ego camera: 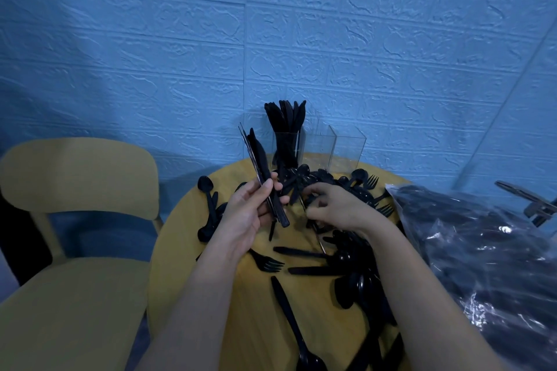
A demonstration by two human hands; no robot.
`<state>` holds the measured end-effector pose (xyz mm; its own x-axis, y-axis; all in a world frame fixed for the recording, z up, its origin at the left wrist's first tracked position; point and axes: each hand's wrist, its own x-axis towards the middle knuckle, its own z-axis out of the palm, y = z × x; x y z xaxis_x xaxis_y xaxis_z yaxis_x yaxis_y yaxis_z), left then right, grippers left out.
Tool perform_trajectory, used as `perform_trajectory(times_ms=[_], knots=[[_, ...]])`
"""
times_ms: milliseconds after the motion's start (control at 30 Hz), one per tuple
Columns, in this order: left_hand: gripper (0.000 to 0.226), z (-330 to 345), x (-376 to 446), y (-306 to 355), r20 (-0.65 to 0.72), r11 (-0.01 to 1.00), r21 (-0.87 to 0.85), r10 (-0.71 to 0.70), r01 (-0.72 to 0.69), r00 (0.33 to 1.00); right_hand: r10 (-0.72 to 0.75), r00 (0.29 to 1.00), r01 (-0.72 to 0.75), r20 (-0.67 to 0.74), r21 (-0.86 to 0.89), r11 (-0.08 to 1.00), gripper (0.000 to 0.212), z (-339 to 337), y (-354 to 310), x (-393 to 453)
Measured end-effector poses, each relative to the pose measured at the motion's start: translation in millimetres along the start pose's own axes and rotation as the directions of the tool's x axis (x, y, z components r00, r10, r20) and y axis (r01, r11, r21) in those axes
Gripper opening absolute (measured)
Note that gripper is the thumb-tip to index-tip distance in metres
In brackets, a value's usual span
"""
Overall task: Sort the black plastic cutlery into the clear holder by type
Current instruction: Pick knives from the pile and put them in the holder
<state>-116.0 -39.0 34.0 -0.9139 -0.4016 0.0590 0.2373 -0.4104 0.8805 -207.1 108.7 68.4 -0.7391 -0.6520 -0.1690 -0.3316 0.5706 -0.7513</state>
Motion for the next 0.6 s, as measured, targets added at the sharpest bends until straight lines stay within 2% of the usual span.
perform_trajectory(times_ms=[167,233,400,600], knots=[[0.017,-2.1,2.2,-2.6,-0.047,1.0,0.02,-0.006,0.007,0.999,-0.102,0.993,0.115,-0.055,0.345,0.932,0.031,-4.7,-0.8,-2.7],[0.016,-2.4,2.3,-4.4,-0.052,0.998,0.049,-0.03,0.032,0.998,-0.125,0.991,0.134,-0.049,0.433,0.892,0.026,-5.6,0.1,-3.0],[0.021,-0.2,1.5,-7.5,-0.05,0.991,0.1,-0.082,0.086,0.995,-0.122,0.992,0.122,-0.033,0.508,0.852,0.026,-6.1,3.9,-2.5],[0.013,0.3,0.4,-6.4,-0.067,0.993,0.079,-0.086,0.091,0.994,-0.108,0.989,0.145,-0.097,0.613,0.777,0.022,-5.8,3.9,4.2]])
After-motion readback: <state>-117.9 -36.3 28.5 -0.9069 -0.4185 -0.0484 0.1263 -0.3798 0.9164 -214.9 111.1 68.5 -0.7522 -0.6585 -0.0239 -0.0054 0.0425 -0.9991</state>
